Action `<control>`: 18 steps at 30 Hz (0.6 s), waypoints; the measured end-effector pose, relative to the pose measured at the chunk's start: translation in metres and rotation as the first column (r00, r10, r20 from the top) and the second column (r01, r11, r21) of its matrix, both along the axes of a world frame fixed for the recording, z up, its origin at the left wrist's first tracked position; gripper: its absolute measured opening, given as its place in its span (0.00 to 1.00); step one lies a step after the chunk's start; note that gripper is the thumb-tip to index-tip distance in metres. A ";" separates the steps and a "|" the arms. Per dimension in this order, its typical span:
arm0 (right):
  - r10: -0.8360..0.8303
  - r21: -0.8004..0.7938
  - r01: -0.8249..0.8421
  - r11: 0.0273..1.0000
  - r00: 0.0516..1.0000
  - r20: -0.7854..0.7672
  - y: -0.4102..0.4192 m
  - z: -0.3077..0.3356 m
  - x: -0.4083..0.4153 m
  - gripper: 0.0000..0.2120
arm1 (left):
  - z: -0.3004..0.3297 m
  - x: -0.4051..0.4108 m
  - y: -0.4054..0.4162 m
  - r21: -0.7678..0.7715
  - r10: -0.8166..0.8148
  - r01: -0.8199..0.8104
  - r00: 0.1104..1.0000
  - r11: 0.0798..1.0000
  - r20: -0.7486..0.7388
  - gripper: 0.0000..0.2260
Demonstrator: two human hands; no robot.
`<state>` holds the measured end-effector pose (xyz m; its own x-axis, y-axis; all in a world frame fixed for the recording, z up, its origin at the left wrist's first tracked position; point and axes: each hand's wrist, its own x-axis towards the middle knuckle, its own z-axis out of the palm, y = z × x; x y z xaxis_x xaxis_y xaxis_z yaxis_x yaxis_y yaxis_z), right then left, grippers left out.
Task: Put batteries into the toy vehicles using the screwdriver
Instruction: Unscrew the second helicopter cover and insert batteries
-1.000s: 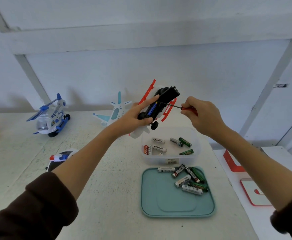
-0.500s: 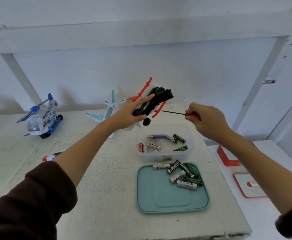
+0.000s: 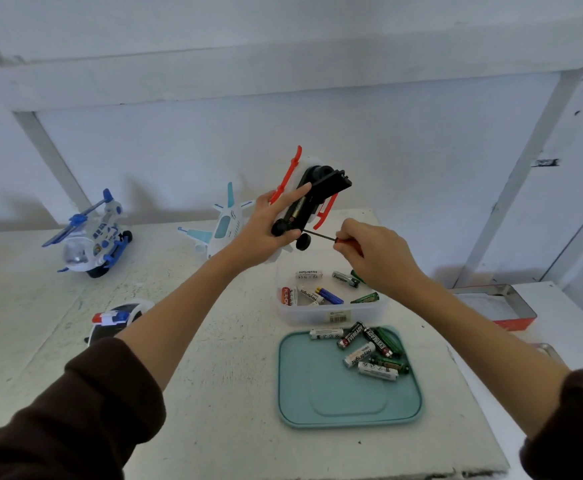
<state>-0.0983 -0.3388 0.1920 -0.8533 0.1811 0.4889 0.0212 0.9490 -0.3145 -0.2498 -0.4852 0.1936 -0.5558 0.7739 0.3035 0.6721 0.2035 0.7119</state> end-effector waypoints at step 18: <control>-0.035 0.165 0.073 0.984 0.974 -0.222 -0.021 -0.016 0.004 0.13 | 0.000 0.014 0.007 0.090 0.126 -0.132 0.990 0.987 0.066 0.32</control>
